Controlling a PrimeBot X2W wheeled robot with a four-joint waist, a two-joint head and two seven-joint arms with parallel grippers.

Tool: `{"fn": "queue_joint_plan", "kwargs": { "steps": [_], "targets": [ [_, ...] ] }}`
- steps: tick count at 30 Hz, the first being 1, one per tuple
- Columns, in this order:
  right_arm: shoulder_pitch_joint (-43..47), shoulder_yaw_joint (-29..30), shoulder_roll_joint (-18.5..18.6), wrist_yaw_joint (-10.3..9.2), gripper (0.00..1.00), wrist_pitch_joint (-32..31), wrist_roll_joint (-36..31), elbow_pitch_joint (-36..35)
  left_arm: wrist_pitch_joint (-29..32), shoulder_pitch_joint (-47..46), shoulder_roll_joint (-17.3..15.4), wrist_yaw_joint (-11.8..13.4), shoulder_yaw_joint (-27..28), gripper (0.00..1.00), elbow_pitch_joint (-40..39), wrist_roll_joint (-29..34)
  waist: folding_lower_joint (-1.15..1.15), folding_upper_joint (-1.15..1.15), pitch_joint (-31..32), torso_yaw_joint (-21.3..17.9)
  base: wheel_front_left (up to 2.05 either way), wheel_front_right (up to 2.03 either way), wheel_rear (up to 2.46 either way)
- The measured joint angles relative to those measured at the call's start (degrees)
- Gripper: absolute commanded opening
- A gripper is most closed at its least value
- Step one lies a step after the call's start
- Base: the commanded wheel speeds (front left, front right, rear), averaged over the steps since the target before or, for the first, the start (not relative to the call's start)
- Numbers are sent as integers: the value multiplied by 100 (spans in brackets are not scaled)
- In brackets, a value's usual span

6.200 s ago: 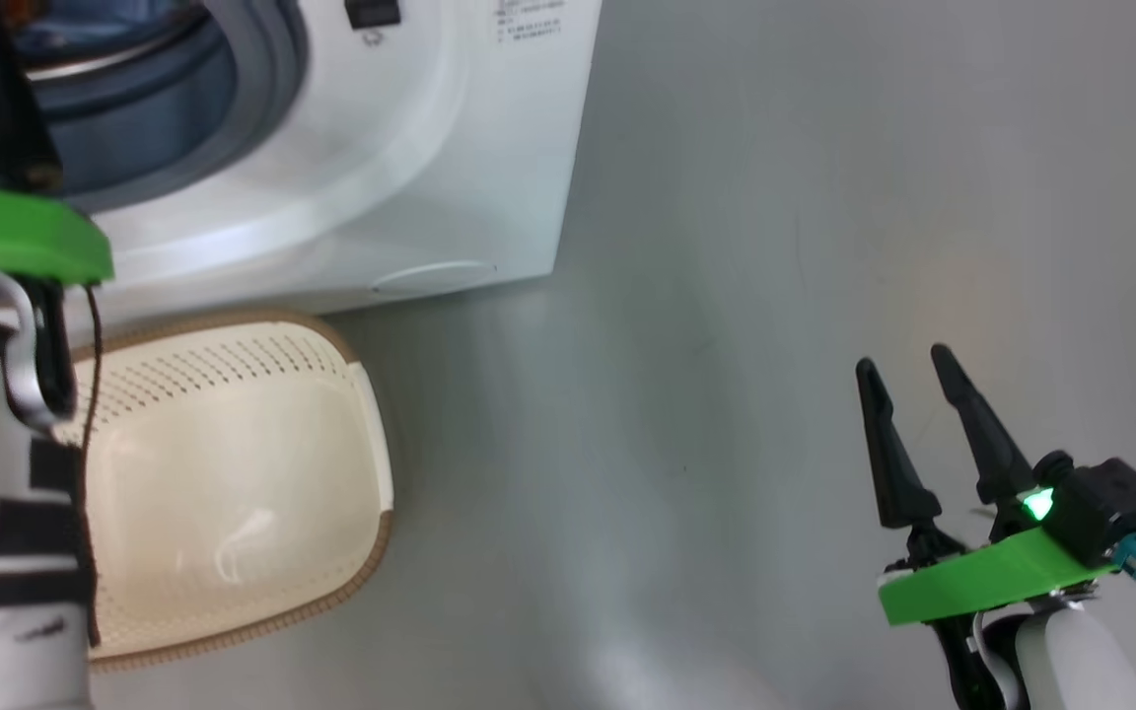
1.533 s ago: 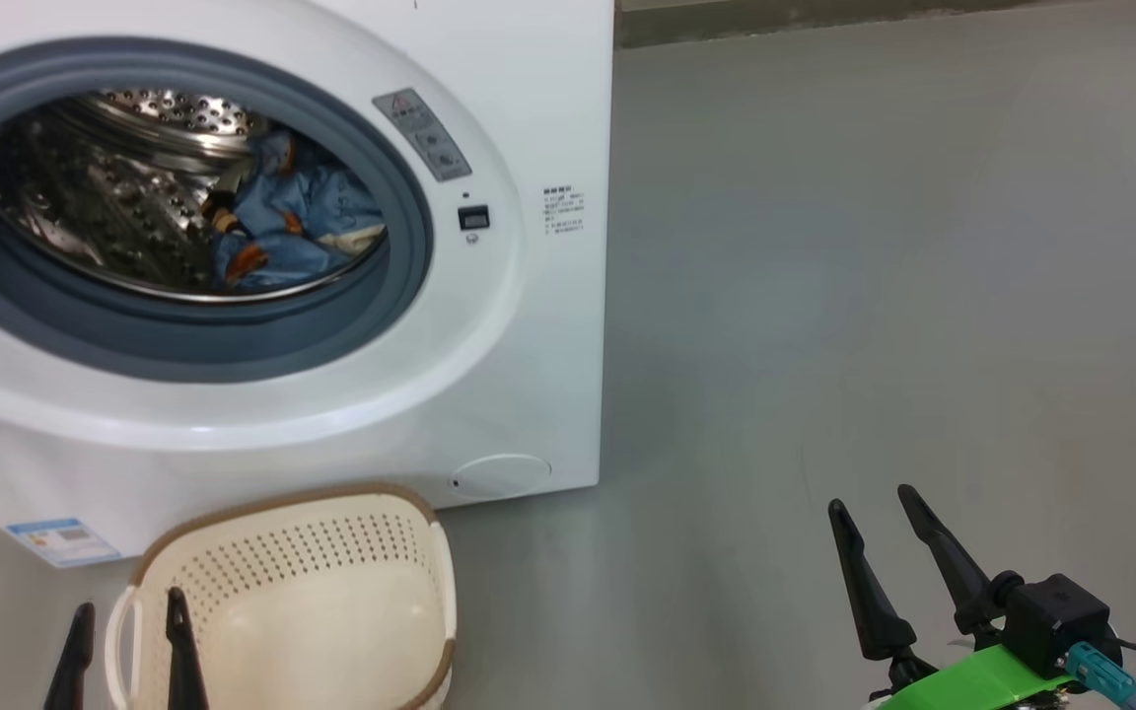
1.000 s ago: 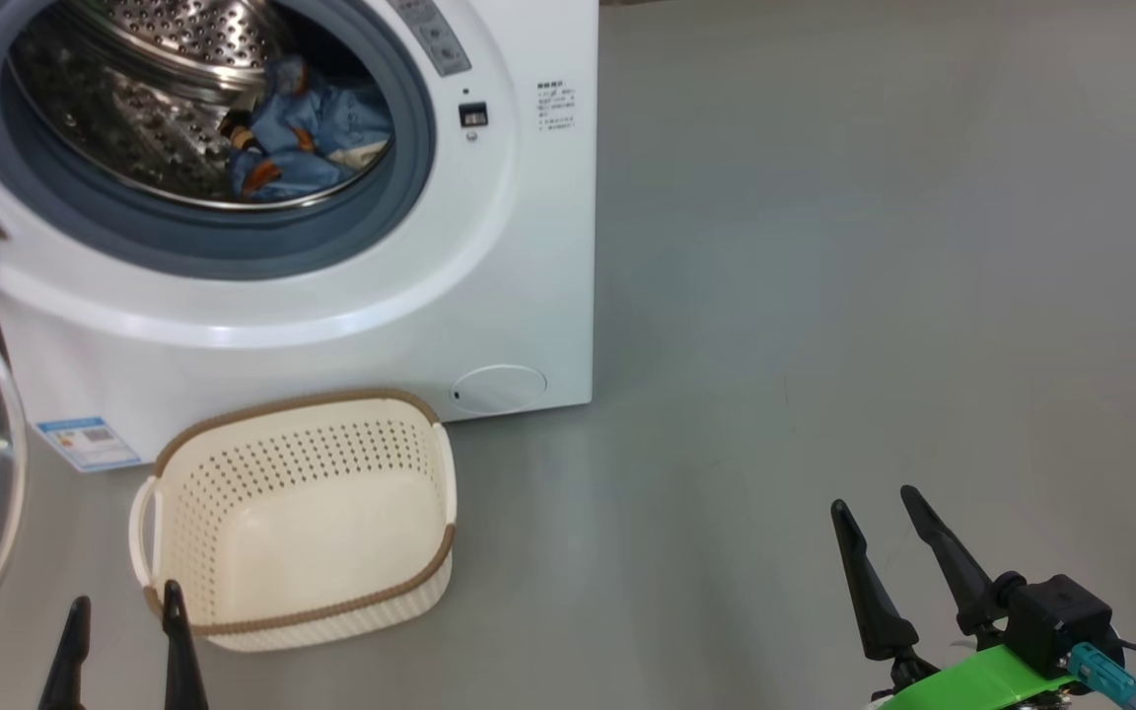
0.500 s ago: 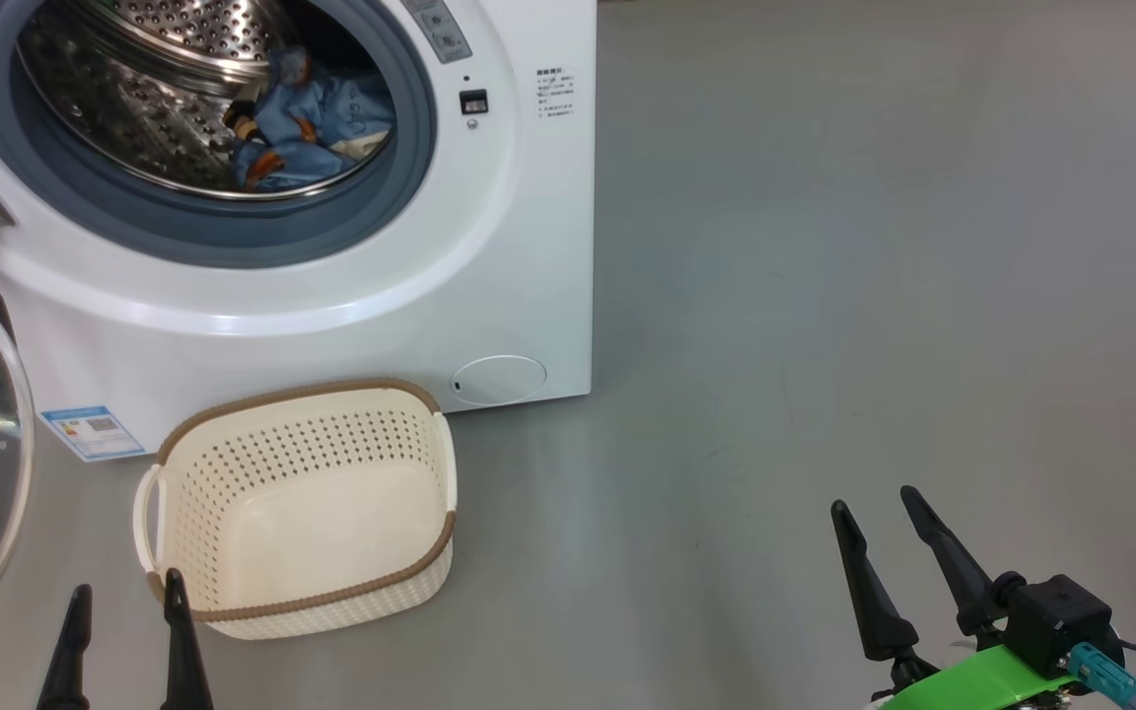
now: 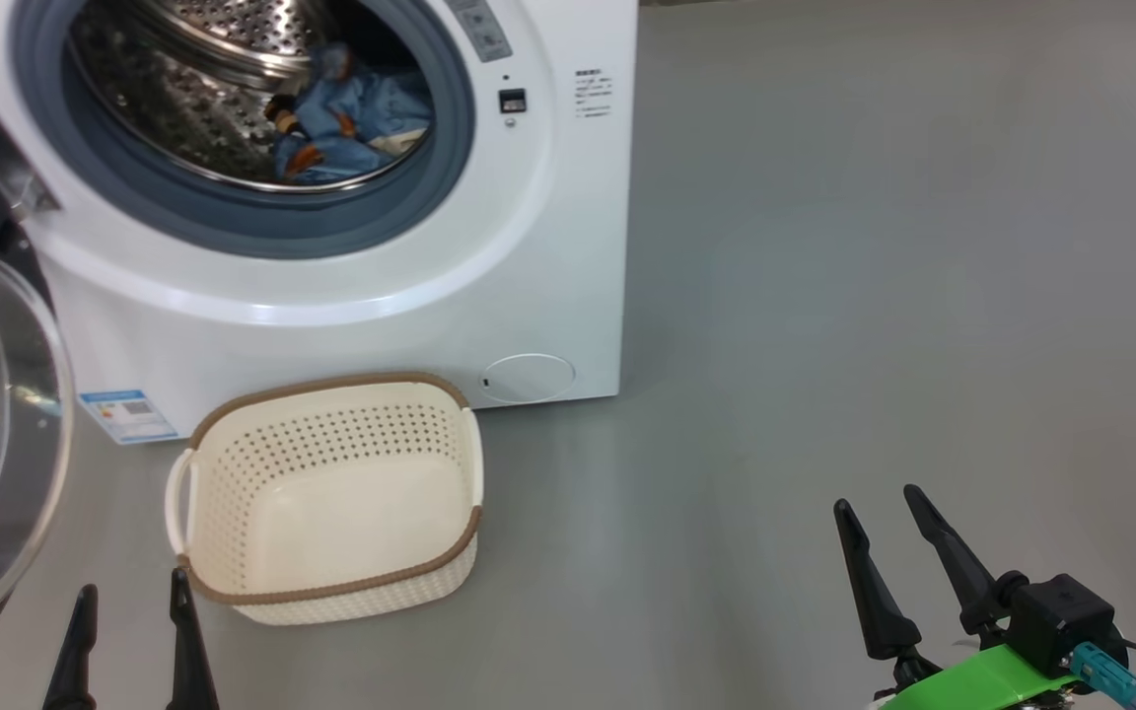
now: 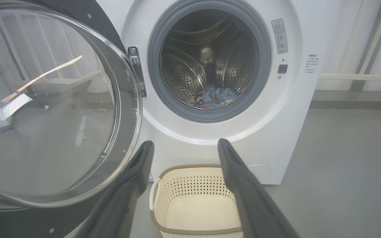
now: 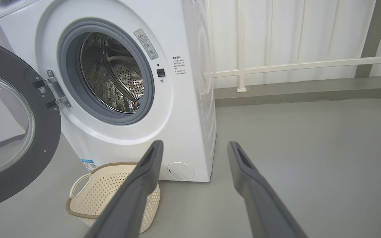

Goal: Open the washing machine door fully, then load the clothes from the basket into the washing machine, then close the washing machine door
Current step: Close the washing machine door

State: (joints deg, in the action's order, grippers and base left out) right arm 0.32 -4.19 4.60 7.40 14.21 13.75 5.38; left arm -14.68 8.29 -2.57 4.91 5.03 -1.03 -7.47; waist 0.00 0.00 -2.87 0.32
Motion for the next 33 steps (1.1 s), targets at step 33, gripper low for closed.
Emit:
{"fn": "queue_joint_plan", "kwargs": {
  "steps": [33],
  "targets": [
    [118, -3, 73, 0, 100, -153, -67, -119, 0, 99, 1, 244, -164, 100, -1, -202, 0, 0, -13, 1832, 0, 0, 0]
  ]
}}
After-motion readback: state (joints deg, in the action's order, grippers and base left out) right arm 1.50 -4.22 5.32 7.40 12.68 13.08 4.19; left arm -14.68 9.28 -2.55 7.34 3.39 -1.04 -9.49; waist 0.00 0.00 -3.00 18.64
